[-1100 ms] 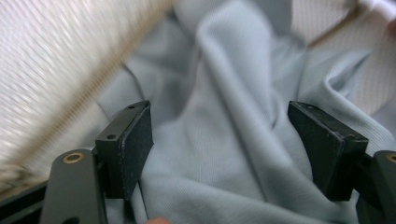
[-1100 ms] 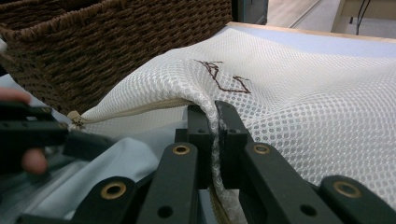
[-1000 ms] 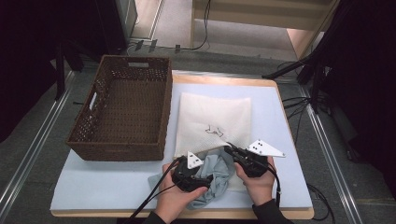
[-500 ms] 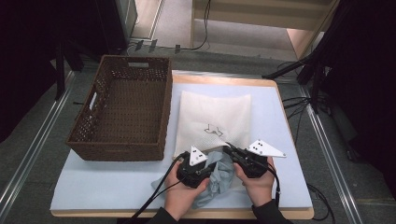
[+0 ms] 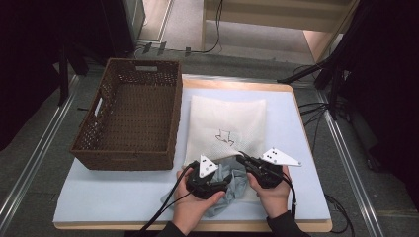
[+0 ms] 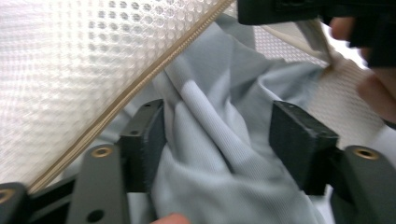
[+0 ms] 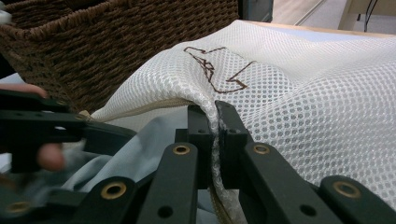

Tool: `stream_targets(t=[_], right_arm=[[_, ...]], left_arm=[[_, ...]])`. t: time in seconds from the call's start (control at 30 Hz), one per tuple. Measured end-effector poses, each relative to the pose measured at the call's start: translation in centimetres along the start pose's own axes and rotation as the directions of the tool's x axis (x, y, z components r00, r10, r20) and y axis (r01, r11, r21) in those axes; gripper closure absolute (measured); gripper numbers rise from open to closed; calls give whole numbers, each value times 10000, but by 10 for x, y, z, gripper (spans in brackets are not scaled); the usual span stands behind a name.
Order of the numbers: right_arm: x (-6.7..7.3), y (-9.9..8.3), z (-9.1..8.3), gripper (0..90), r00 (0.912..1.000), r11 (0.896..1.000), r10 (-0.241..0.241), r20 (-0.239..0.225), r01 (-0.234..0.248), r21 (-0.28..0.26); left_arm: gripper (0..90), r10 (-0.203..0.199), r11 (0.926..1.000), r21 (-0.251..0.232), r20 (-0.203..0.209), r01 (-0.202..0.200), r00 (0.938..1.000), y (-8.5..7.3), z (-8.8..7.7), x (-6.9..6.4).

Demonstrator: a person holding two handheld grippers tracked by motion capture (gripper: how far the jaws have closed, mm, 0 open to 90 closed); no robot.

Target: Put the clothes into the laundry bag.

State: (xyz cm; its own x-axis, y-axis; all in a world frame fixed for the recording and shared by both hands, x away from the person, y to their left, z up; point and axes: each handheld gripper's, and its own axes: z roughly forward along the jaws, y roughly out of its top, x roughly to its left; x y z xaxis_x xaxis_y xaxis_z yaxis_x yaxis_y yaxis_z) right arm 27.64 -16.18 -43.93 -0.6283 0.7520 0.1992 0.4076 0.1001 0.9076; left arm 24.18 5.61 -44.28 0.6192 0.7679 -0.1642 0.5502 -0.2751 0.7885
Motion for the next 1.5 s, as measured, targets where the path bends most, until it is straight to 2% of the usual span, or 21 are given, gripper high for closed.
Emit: stream_targets(t=[0.13, 0.23, 0.3, 0.33, 0.4, 0.5, 0.53, 0.57, 0.63, 0.77, 0.87, 0.93, 1.0, 1.07, 1.13, 1.17, 1.2, 1.27, 1.33, 1.4, 1.5], right_arm=[[0, 0, -1, 869, 10000, 10000, 78, 32, -78, 35], [0, 0, 1, 869, 10000, 10000, 21, 42, -21, 43], [1, -1, 2, 869, 10000, 9999, 4, 42, -4, 105], [1, -1, 2, 868, 10000, 9999, -33, 58, 32, 116], [2, -1, 3, 868, 10000, 9999, -19, 40, 18, 125], [3, -2, 3, 869, 10000, 9999, -37, -8, 37, 163], [3, -2, 3, 869, 10000, 9999, -37, -12, 37, 156], [4, -2, 3, 869, 10000, 9999, -48, -43, 48, 145], [5, -1, 2, 869, 10000, 9999, -60, -79, 60, 93], [5, 3, -1, 869, 10000, 10000, -39, -82, 38, -67], [5, 4, -2, 869, 9999, 9999, -79, -107, 78, -90], [5, 4, -2, 868, 9999, 10000, -49, -114, 49, -82], [5, 3, -1, 869, 9999, 9999, -64, -124, 63, -95], [4, 3, -1, 869, 9999, 10000, -63, -133, 62, -71], [3, 2, 0, 869, 9999, 10000, 10, -126, -10, -15], [3, 1, 0, 869, 9999, 10000, 46, -109, -46, 40], [2, 0, 1, 869, 9999, 10000, 41, -109, -40, 69], [1, -1, 1, 869, 10000, 9999, 9, -80, -8, 105], [0, -1, 1, 869, 9999, 10000, 60, -90, -60, 59], [0, -1, 1, 869, 10000, 9999, 82, -55, -82, 84], [-1, -1, 0, 869, 9999, 9999, 91, -46, -90, 78]], left_arm=[[277, 95, 9993, 365, -127, -90, 9999, -12, -8, 6], [252, -13, 9952, 974, 29, 10, 10000, -20, 0, 11], [254, 91, 9896, 1437, 152, -112, 9998, -23, 9, 10], [254, 289, 9886, 1478, 25, -290, 9996, -25, 12, 8], [329, 807, 9837, 1639, -353, -739, 9961, -22, 14, 2], [613, 1059, 9767, 1890, -129, -1015, 9943, -17, 14, -1], [682, 1072, 9767, 1884, -143, -1026, 9941, -16, 14, -3], [709, 1160, 9770, 1827, -202, -1104, 9930, -15, 13, -6], [745, 1071, 9828, 1522, -96, -1044, 9942, -12, 12, -10], [752, 616, 9949, 802, 15, -616, 9981, -3, 13, -15], [753, 429, 9985, 340, -26, -428, 9991, 3, 15, -16], [752, 109, 9999, -120, -179, -112, 9998, 7, 16, -16], [749, -187, 9986, -512, -479, 162, 9987, 9, 18, -14], [743, -211, 9987, -474, -674, 179, 9975, 8, 25, -13], [728, -235, 9997, -104, -820, 227, 9964, 4, 37, -11], [709, -258, 9988, 405, -680, 286, 9974, 1, 45, -9], [665, -218, 9975, 656, -552, 254, 9982, -1, 49, -8], [597, -130, 9978, 644, -353, 153, 9993, 0, 44, -8], [478, -104, 9979, 638, 16, 103, 9999, 2, 36, -7], [372, 209, 9977, 643, 85, -214, 9997, 3, 25, -9], [304, 527, 9953, 811, 59, -530, 9986, 1, 12, -9]])
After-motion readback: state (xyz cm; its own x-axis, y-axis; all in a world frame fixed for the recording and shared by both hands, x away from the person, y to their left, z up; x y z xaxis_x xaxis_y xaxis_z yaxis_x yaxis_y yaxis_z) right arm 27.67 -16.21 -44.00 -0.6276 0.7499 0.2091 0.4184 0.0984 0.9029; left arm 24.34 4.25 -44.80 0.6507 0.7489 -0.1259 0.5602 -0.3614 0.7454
